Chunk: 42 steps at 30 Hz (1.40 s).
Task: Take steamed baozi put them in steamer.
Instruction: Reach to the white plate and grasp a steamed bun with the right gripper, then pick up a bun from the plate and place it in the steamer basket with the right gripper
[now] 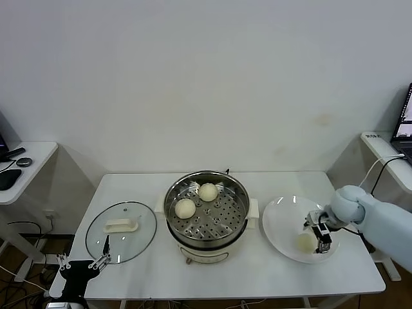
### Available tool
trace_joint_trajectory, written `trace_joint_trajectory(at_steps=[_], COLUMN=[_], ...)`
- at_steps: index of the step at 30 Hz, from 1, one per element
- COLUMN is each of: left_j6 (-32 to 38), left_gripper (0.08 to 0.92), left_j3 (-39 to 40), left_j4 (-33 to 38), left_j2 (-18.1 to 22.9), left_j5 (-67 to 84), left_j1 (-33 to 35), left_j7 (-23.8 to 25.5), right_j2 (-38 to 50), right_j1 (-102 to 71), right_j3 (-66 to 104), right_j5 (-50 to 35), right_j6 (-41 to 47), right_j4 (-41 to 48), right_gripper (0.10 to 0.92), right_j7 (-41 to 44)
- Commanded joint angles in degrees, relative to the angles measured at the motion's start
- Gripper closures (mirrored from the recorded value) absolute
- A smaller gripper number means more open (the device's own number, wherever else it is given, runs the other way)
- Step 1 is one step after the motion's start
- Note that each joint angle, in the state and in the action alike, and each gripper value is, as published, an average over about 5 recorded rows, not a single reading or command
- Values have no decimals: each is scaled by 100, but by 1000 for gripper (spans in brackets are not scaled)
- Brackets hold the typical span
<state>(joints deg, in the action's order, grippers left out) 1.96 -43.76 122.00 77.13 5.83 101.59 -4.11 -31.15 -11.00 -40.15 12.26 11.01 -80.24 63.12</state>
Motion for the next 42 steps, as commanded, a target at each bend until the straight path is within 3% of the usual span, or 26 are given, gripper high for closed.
trace_joint_trajectory(at_steps=[1, 14, 22, 31, 42], left_j6=[4, 7, 0, -10, -9], left_gripper=[177, 177, 177, 177, 177], left_j3=[-8, -27, -49, -52, -55], left_j4=[-17, 14, 105, 120, 58], left_j2=[0, 19, -7, -50, -64], left_j5=[5, 13, 46, 110, 130], left_j1=[-1, 7, 15, -70, -124], left_j7=[0, -3, 1, 8, 7], right_j2=[-116, -123, 34, -214, -1848], right_j1=[-240, -146, 686, 2892, 4500], right_j3=[163, 232, -94, -497, -2056], right_j5=[80, 152, -249, -1412, -2644], right_j6=[56, 159, 153, -144, -1390], right_j4=[121, 129, -69, -83, -483], right_gripper=[236, 462, 583, 576, 574], right_j7=[-67, 19, 186, 687, 300])
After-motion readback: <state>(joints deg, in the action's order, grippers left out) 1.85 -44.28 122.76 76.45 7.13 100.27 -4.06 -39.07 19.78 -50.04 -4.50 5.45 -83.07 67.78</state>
